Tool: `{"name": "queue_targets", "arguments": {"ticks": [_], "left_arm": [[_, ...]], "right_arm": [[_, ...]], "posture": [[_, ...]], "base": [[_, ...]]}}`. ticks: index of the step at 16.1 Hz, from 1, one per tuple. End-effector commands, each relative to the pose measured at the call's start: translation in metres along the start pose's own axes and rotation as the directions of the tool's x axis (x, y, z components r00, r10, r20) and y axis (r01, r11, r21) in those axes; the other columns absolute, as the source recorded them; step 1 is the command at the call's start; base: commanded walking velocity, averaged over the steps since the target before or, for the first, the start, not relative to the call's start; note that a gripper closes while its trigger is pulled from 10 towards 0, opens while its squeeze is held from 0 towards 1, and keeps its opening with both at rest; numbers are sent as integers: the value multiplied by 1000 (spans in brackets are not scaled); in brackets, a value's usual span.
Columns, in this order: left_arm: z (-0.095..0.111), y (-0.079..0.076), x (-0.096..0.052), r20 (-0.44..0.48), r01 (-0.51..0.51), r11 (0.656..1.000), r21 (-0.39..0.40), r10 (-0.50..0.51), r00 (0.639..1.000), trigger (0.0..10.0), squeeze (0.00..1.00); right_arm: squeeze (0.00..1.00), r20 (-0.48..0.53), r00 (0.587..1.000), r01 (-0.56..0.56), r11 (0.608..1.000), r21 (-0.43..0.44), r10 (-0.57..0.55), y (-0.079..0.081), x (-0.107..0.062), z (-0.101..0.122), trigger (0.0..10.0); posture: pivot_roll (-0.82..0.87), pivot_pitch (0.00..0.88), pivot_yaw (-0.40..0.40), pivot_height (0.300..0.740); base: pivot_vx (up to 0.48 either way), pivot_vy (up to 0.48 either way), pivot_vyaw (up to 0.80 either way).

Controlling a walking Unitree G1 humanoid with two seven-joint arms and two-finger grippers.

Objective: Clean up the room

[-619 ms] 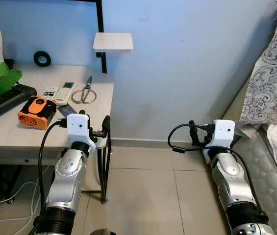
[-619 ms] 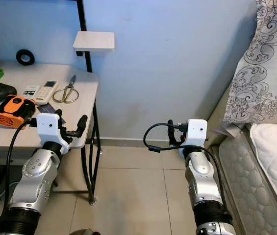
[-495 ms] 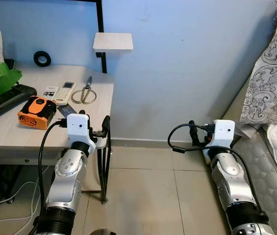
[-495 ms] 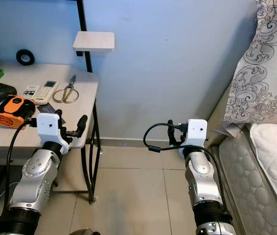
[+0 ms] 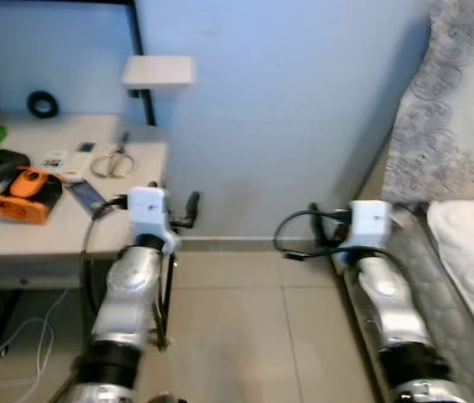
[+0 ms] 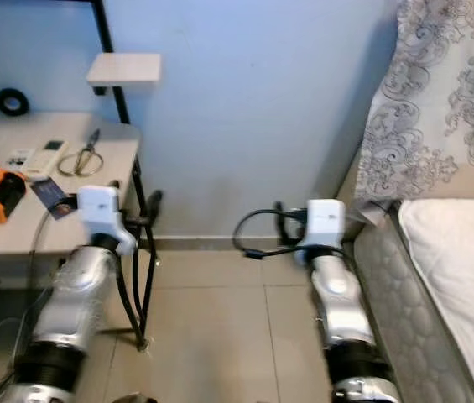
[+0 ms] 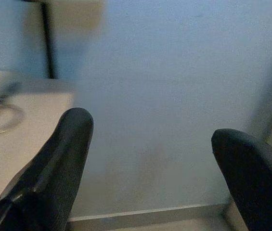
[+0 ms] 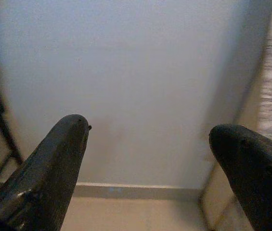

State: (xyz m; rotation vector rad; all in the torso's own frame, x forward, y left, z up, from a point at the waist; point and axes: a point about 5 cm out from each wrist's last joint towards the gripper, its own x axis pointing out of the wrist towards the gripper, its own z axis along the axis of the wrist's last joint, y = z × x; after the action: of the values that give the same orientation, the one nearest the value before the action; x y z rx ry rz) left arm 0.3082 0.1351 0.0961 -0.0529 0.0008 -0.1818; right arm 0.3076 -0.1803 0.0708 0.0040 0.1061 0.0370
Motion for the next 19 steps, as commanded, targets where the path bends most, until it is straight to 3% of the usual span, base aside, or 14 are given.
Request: {"name": "queue_targets", "arguments": {"ticks": [1,2,3,4,6,7,10,11,15,17,18,19], "left_arm": [[1,7,0,8,-16,1000,13,16,1000,10000,0],[1,9,-1,9,-22,1000,17,22,1000,10000,0],[0,12,-4,6,-25,999,45,25,1000,10000,0],[0,12,-9,10,9,992,127,-11,1000,10000,0],[-3,15,-12,-7,-4,993,118,5,1000,10000,0],[-2,11,-8,-6,-7,996,92,8,1000,10000,0],[2,0,-5,16,61,989,135,-64,998,10000,0],[3,-1,-3,25,76,990,118,-79,997,10000,0],[5,-13,-1,33,161,982,96,-164,986,10000,0],[3,-10,-3,26,143,989,46,-144,989,10000,0],[2,-3,-5,18,92,994,-61,-91,996,10000,0],[2,-3,-6,19,99,994,-44,-98,995,10000,0]], "right_arm": [[0,26,1000,-9,1000,12,8,5,2,6,10000],[0,29,1000,11,1000,7,-11,3,1,5,10000],[0,15,999,47,997,-60,-46,-5,-1,3,10000],[0,15,999,31,994,-102,-30,-10,-5,1,10000],[0,3,999,41,996,-82,-41,-21,-13,-3,10000],[0,5,998,67,996,-66,-66,-20,-8,0,10000],[0,21,997,79,996,-43,-78,-13,-3,7,10000],[0,14,996,88,996,-17,-87,-14,-5,4,10000],[0,33,995,99,994,-48,-98,-15,-10,4,10000],[0,43,993,109,994,-21,-108,-16,-11,4,10000],[0,48,992,112,993,38,-114,-16,-13,4,10000],[0,49,992,112,992,58,-115,-17,-14,3,10000]], "posture": [[-5,0,-23,740],[-5,0,-23,740],[-3,0,-19,740],[-3,0,-18,740],[-1,0,-19,740],[-10,0,-9,740],[-25,0,8,740],[-30,0,11,731],[-41,0,28,718],[-41,0,29,718],[-42,0,27,718],[-41,0,26,718]], "base": [[0,0,0],[0,0,0],[0,0,0],[0,0,0],[0,-219,0],[244,-409,0],[165,-271,-173],[0,0,-400],[0,0,-569],[0,0,-709],[0,0,-706],[0,0,-706]]}}
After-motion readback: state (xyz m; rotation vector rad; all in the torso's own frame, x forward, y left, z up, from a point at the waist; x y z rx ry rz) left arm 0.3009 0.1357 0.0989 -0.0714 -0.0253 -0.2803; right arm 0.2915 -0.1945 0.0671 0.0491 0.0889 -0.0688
